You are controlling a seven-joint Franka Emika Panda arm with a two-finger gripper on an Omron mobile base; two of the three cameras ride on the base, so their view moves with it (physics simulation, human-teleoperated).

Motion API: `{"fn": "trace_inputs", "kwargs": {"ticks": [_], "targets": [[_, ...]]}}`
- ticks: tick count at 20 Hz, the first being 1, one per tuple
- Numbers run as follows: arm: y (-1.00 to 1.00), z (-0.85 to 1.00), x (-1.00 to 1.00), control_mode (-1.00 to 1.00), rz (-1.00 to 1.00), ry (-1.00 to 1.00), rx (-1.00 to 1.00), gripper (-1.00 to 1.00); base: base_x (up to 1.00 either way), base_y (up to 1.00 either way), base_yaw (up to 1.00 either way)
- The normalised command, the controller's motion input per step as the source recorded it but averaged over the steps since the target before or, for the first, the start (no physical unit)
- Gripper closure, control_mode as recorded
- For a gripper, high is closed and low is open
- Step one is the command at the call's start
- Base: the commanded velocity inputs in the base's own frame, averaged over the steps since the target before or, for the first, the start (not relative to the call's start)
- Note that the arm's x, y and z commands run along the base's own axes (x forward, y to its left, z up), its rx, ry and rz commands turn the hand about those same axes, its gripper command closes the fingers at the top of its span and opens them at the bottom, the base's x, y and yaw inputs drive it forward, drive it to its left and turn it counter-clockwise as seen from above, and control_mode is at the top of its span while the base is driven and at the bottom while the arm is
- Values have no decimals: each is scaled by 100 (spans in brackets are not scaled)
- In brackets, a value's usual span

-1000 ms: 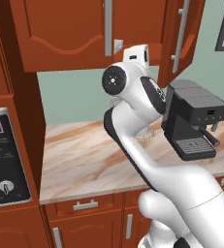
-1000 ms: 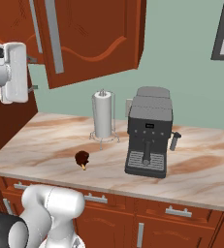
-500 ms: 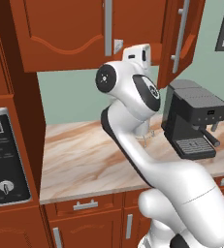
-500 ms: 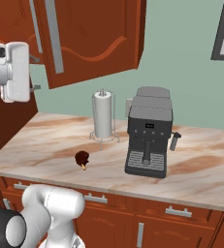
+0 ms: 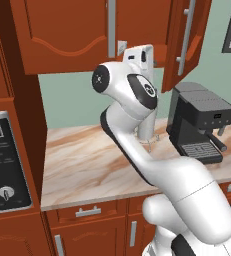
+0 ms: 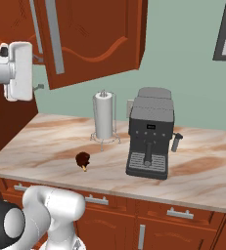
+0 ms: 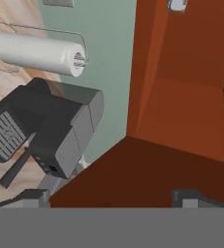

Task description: Retrieve the tupperware from the cabinet, then place the raw meat into the tupperware to avoid contamination.

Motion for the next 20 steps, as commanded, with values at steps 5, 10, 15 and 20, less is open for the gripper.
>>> {"fn": "trace_inputs", "kwargs": {"ticks": [5,10,15,20], "targets": [[-10,1,4,-100,-7,0,0,-100,0,0,0],[-3,10,0,-100,-5,0,0,-100,0,0,0],[0,16,0,-100,-2,-2,-1,-100,0,0,0],[0,8,0,-100,-2,-4,-3,-100,0,0,0]]}}
